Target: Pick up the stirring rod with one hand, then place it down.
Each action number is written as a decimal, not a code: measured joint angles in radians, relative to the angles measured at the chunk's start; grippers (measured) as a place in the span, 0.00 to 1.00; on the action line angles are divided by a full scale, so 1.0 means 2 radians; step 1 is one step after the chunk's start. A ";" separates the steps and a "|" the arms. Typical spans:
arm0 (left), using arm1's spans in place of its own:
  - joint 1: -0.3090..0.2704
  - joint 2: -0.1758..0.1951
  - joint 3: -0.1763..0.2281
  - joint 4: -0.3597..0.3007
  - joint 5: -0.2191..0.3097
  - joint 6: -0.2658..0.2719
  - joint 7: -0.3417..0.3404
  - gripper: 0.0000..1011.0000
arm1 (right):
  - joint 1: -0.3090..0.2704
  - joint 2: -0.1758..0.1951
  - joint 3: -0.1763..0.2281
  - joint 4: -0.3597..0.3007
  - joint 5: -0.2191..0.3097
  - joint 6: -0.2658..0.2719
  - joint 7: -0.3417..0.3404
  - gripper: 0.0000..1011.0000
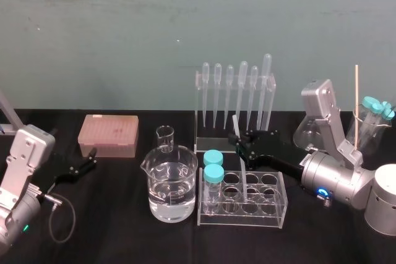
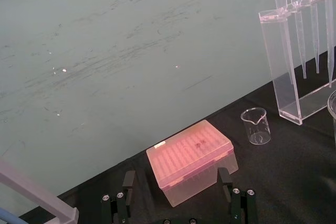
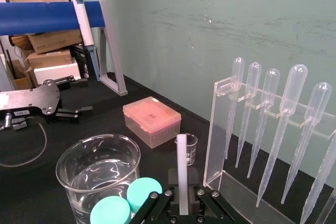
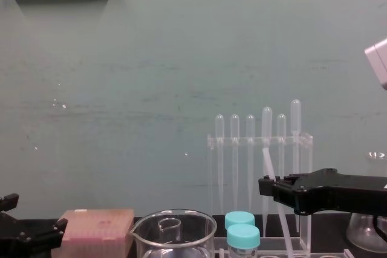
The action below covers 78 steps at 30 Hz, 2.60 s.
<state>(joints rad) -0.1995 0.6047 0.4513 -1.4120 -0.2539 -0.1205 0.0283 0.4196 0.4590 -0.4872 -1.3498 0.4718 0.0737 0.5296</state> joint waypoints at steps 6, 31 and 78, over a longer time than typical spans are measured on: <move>0.000 0.000 0.000 0.000 0.000 0.000 0.000 0.99 | -0.001 0.000 0.001 -0.001 0.000 -0.003 0.000 0.07; 0.000 0.000 0.000 0.000 0.000 0.000 0.000 0.99 | -0.038 0.011 0.070 -0.102 0.029 -0.028 -0.012 0.07; 0.000 0.000 0.000 0.000 0.000 0.000 0.000 0.99 | -0.049 0.043 0.083 -0.151 0.043 -0.033 -0.021 0.07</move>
<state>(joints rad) -0.1996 0.6047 0.4514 -1.4120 -0.2539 -0.1205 0.0283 0.3211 0.5458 -0.3209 -1.6511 0.5577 0.0075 0.4875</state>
